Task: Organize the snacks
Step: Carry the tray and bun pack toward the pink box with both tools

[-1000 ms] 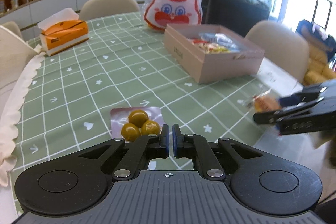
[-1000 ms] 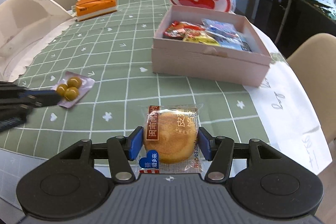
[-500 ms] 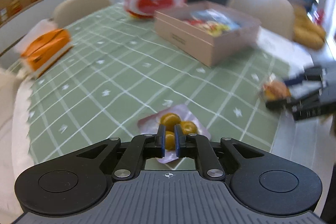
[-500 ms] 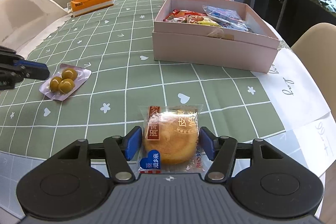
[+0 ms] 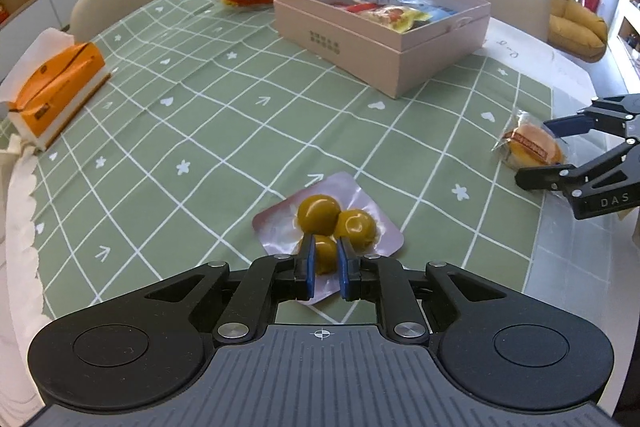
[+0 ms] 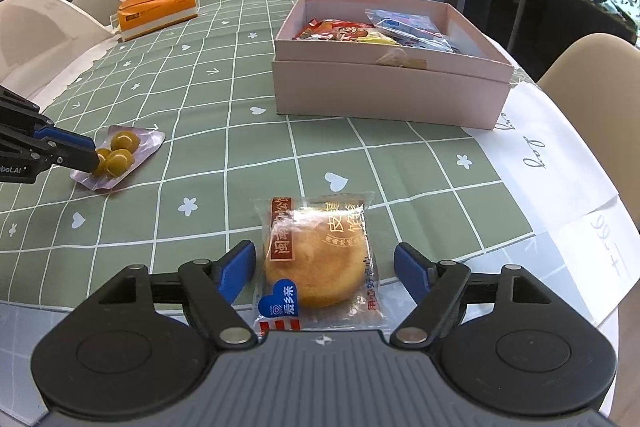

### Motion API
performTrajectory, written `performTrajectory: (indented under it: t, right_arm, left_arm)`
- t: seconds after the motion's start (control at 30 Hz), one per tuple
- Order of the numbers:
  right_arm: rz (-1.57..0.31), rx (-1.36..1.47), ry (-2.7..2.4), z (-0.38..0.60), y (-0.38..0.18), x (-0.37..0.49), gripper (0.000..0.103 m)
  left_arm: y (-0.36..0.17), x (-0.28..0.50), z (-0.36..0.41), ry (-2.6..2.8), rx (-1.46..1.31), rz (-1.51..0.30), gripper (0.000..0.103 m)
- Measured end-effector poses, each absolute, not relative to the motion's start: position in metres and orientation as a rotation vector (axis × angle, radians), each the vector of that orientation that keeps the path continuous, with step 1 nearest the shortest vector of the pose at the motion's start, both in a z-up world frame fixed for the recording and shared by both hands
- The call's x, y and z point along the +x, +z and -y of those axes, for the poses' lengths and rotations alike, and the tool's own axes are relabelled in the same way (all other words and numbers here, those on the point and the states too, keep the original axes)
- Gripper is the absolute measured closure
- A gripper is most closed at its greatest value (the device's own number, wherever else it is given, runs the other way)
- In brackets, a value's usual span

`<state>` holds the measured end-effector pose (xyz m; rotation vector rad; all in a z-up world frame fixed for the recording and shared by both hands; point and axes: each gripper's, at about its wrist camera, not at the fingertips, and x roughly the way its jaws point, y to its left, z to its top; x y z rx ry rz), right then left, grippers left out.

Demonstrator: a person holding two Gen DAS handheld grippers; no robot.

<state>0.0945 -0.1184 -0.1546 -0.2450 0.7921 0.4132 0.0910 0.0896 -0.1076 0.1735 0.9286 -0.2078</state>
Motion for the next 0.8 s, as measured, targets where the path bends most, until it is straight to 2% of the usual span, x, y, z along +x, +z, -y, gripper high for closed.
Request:
performTrajectory:
  t: [0.17,0.3,0.47,0.8]
  right_arm:
    - [-0.785,-0.240,0.407,0.119,-0.155,0.093,0.023]
    - [-0.783,-0.239,0.406,0.120,-0.156,0.092,0.023]
    - [-0.782,-0.238,0.405,0.120,-0.156,0.092,0.022]
    - [-0.787,-0.239,0.412,0.120,-0.156,0.091,0.022]
  left_arm:
    - [-0.110,0.087,-0.089,-0.225,0.192,-0.902,0.085]
    - [-0.113,0.080,-0.086,-0.282,0.209,-0.884,0.065]
    - [-0.105,0.076,-0.093,-0.278,0.207,-0.856,0.065]
    - [-0.121,0.103,-0.093,-0.270,0.201,-0.926,0.065]
